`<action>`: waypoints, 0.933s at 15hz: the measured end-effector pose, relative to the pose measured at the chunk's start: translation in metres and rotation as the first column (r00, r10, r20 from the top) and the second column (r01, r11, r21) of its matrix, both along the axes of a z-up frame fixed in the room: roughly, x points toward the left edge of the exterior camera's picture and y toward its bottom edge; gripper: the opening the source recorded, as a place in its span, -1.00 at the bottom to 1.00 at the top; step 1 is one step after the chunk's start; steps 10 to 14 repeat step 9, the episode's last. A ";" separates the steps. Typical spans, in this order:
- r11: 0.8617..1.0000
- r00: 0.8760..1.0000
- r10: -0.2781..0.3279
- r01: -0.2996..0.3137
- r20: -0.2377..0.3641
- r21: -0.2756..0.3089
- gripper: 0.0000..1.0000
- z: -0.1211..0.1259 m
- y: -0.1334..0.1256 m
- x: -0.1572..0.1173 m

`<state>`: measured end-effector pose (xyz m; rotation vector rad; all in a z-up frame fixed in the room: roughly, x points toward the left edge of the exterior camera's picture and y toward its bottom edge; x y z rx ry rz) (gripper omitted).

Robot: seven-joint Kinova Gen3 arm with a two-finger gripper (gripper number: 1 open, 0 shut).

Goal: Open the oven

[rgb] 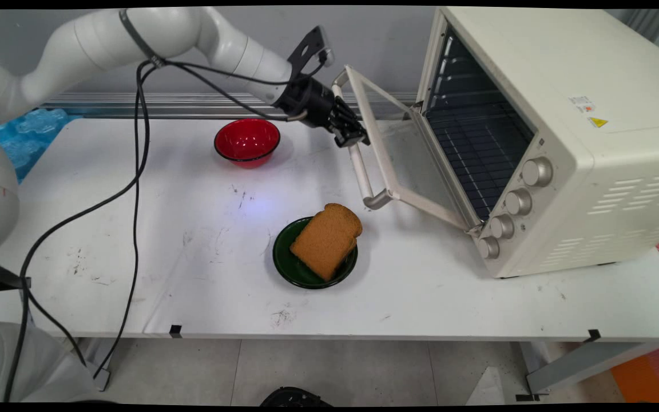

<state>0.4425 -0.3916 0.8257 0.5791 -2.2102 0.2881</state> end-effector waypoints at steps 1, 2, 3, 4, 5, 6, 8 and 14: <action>1.000 1.000 -0.002 0.002 -0.002 -0.003 -1.00 -0.004 0.002 0.002; 1.000 1.000 -0.005 0.005 -0.005 -0.006 -1.00 -0.010 0.003 0.005; 1.000 1.000 -0.007 0.007 -0.007 -0.009 -1.00 -0.015 0.005 0.008; 1.000 1.000 -0.009 0.009 -0.008 -0.012 -1.00 -0.019 0.007 0.011; 1.000 1.000 -0.011 0.011 -0.010 -0.015 -1.00 -0.023 0.009 0.013; 1.000 1.000 -0.013 0.013 -0.011 -0.018 -1.00 -0.028 0.011 0.016; 1.000 1.000 -0.015 0.014 -0.013 -0.022 -1.00 -0.036 0.014 0.020; 1.000 1.000 -0.016 0.015 -0.015 -0.025 -1.00 -0.039 0.015 0.022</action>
